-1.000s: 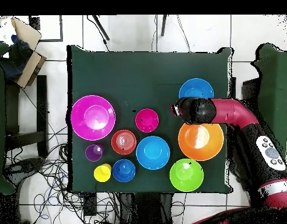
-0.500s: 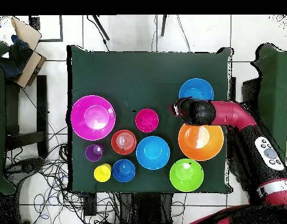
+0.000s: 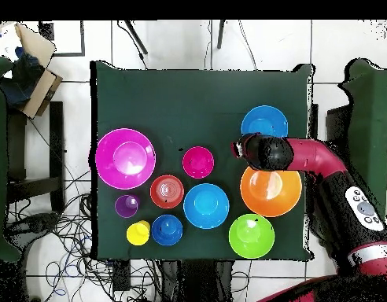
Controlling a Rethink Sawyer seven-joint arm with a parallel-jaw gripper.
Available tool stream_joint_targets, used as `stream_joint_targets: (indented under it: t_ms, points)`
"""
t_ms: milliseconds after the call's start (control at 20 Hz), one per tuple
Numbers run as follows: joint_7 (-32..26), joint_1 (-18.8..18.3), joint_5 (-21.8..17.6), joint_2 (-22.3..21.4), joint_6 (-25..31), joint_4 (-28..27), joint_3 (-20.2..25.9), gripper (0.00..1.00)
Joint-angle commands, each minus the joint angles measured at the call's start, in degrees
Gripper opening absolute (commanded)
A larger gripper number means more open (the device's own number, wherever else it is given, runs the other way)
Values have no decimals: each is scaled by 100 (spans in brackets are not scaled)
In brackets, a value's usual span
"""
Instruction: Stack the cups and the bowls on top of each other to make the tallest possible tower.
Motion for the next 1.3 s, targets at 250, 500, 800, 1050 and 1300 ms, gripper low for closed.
stream_joint_targets:
  t_ms: [250,500,800,1050,1300]
  points:
    - [-598,-20,-375,307,7,-452,-152,100]
    - [-599,-40,-400,280,-18,-425,-158,100]
    - [-470,18,-418,202,-50,-349,-205,100]
    - [-362,52,-378,119,-9,-260,-241,100]
    - [-316,37,-374,143,-40,-214,-261,100]
